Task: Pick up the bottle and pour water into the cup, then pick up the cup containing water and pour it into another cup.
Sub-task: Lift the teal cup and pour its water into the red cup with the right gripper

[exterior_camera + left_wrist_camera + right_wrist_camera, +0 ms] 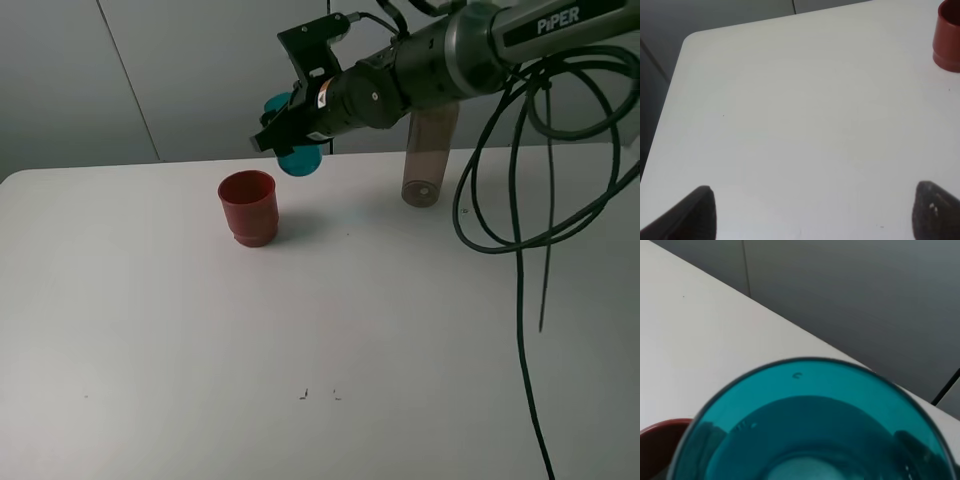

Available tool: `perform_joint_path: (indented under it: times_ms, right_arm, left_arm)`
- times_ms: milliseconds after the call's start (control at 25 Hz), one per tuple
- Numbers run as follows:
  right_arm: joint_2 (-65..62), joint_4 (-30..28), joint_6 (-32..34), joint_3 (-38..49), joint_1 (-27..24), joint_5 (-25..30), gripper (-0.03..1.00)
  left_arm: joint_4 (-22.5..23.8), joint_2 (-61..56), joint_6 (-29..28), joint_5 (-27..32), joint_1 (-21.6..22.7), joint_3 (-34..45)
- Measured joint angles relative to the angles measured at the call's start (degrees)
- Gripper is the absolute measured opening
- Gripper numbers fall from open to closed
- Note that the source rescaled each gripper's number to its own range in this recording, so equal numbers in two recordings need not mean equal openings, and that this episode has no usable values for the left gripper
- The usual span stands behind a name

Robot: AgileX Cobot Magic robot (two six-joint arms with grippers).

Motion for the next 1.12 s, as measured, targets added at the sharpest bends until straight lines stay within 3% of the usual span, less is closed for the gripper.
perform_joint_path:
  times_ms: [440,1120]
  right_arm:
    - [5.28,-4.9,-2.22,-7.56,-0.46,0.04,0.13]
    - [5.37,-12.14,-9.94,-8.0,-0.46,-2.06,0.13]
  left_arm:
    - [0.0,0.0,0.1,0.0,0.0,0.0]
    - [0.31,0.0,0.1,0.0,0.0,0.0]
